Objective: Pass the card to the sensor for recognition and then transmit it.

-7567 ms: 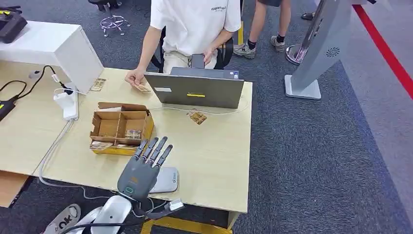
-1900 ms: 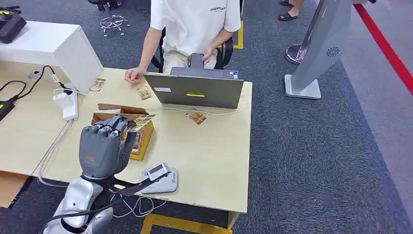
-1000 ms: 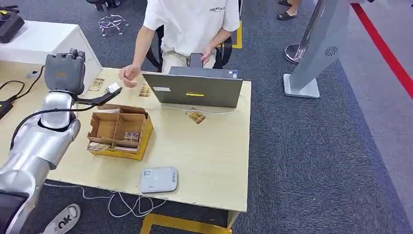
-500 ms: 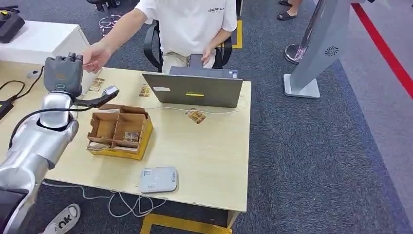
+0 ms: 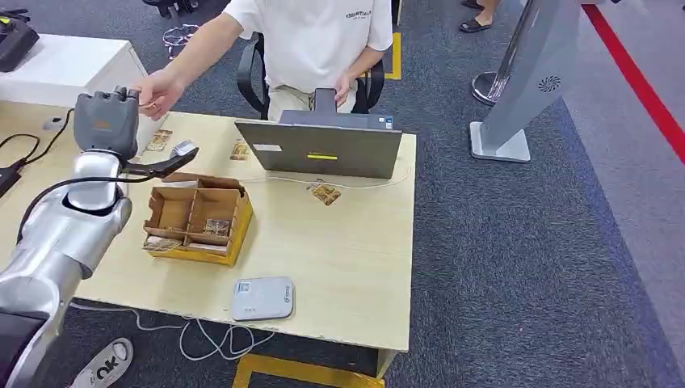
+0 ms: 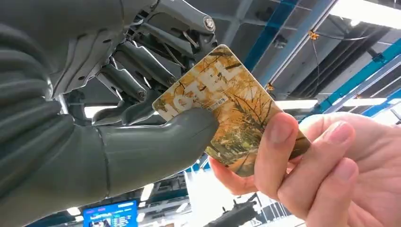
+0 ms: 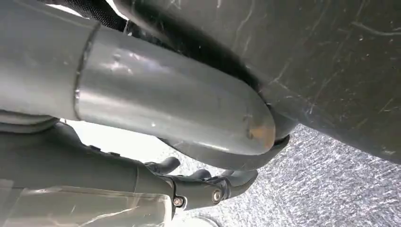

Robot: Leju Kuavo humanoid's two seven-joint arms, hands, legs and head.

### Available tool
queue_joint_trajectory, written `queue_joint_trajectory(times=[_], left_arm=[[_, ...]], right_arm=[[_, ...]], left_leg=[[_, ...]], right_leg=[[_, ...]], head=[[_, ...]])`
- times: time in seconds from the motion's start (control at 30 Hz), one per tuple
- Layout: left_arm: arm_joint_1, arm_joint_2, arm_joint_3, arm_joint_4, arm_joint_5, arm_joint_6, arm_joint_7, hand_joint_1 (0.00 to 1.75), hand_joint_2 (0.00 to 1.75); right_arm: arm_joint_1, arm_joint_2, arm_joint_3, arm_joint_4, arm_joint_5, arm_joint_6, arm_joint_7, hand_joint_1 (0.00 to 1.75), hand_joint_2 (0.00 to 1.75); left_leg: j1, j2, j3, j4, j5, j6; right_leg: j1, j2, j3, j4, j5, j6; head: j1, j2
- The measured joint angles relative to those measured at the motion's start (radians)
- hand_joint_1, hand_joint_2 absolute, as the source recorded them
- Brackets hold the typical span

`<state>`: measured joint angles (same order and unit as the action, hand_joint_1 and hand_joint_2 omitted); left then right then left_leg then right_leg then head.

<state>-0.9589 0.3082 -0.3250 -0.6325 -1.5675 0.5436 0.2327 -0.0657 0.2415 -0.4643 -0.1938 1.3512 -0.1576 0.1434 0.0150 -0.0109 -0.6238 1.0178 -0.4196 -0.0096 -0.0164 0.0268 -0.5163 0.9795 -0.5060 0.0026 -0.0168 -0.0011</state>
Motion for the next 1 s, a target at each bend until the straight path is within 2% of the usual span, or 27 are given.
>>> queue_joint_trajectory(times=[0.27,0.57,1.0], left_arm=[[0.018,0.002,-0.012,-0.002,0.000,0.021,0.024,1.75,1.75],[0.034,0.033,-0.012,-0.002,0.000,0.032,0.015,1.75,1.75],[0.053,0.043,-0.011,-0.010,0.001,0.033,0.000,1.75,1.75]], right_arm=[[0.000,0.000,0.007,0.000,0.003,0.000,0.003,0.00,0.00],[0.002,-0.003,0.010,0.000,0.000,0.000,-0.008,0.00,0.00],[0.002,-0.005,0.013,0.000,0.005,0.000,-0.009,0.00,0.00]], left_leg=[[0.000,0.000,-0.002,0.000,0.000,0.000],[0.000,0.002,-0.002,0.000,0.000,0.000],[0.000,0.002,-0.003,0.000,0.000,0.000]], right_leg=[[0.000,0.001,0.000,0.000,0.000,0.000],[0.000,0.002,-0.001,0.000,0.000,0.000],[0.000,0.002,-0.002,0.000,0.000,0.000]], head=[[0.000,0.000],[0.000,0.000],[0.000,0.000]])
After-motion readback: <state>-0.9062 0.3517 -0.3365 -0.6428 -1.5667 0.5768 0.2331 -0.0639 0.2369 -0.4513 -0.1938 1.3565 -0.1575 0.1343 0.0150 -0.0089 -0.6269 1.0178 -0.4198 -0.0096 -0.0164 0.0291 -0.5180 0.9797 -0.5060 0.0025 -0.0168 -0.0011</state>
